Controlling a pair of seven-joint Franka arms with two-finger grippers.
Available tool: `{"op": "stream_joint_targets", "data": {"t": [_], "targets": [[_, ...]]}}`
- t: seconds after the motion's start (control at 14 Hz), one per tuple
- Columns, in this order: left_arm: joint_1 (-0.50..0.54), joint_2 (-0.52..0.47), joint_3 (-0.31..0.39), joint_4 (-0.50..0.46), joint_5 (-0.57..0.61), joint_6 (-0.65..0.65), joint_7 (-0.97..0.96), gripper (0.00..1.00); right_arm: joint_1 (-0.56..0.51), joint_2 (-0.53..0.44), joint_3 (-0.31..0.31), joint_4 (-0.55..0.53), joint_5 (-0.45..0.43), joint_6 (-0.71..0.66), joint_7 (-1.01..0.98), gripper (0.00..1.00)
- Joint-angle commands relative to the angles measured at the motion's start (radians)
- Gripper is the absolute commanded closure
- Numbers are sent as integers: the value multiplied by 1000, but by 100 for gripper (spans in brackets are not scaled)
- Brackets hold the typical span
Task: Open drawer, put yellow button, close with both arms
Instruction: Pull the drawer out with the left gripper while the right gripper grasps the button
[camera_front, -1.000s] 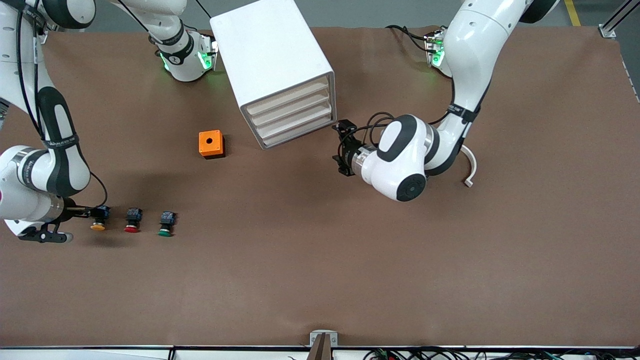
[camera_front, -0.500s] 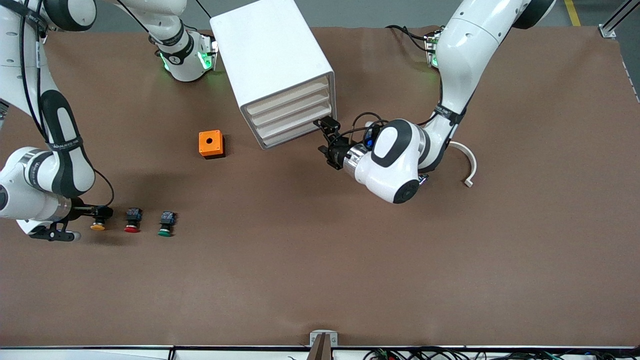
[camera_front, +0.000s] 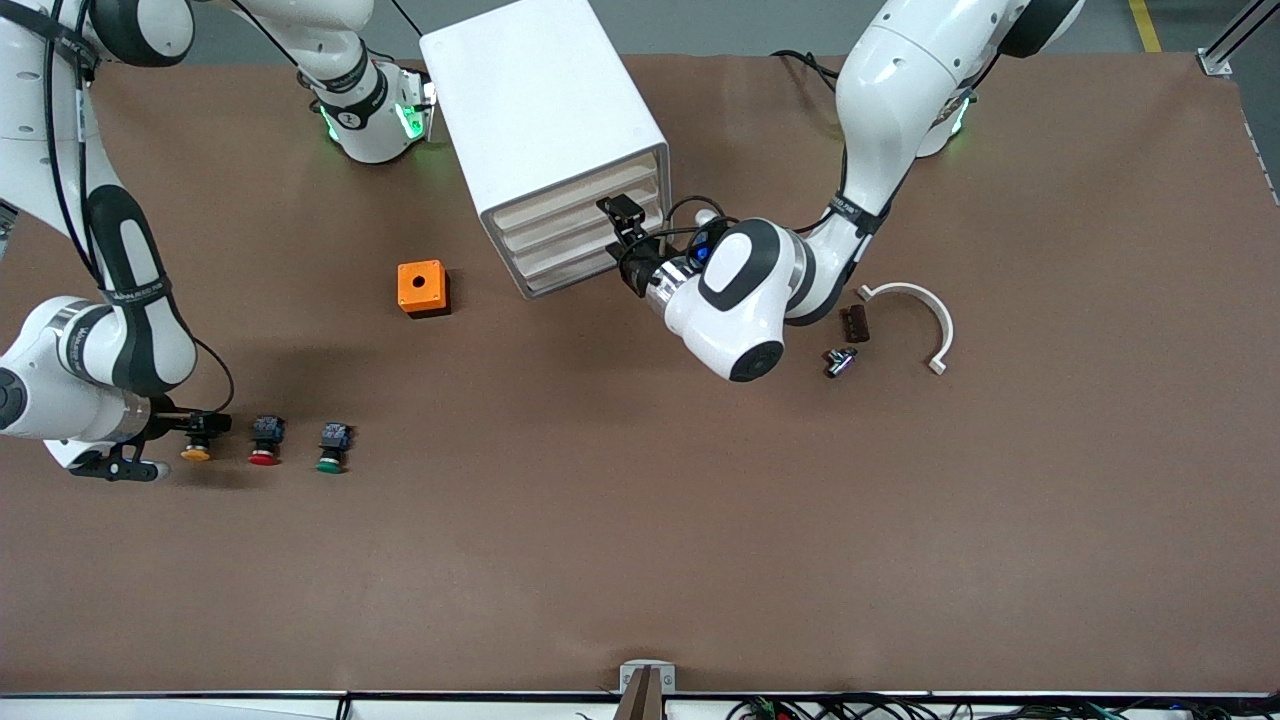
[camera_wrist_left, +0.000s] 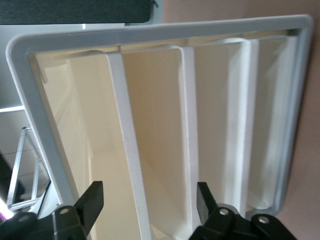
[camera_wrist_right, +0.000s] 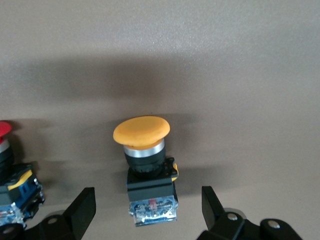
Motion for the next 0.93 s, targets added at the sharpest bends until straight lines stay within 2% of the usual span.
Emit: {"op": "stream_joint_targets", "data": {"t": [0.0, 0.07, 0.21, 0.29, 0.5, 0.57, 0.71, 0.79, 0.86], "targets": [[-3, 21, 3, 15, -44, -40, -10, 29, -15, 16, 14, 4, 13, 35, -20, 17], [-14, 22, 3, 15, -44, -43, -10, 29, -15, 17, 14, 4, 13, 44, -20, 17], [-34, 33, 3, 17, -50, -43, -12, 30, -15, 19, 14, 4, 13, 55, -20, 26], [-34, 36, 3, 17, -77, -43, -12, 37, -15, 19, 14, 4, 13, 55, -20, 34], [-47, 38, 3, 17, -90, -45, -10, 45, -13, 19, 14, 4, 15, 55, -20, 47], [-57, 45, 5, 17, -88, -45, -10, 47, -13, 18, 14, 4, 15, 54, -17, 55], [-63, 48, 5, 17, -85, -45, -10, 57, -12, 14, 15, 4, 15, 54, -17, 69], [-61, 48, 5, 17, -85, -45, -1, 69, -9, 13, 16, 4, 15, 52, -17, 75], [-66, 48, 5, 17, -87, -43, -3, 89, -6, 10, 16, 4, 15, 46, -19, 81]]}}
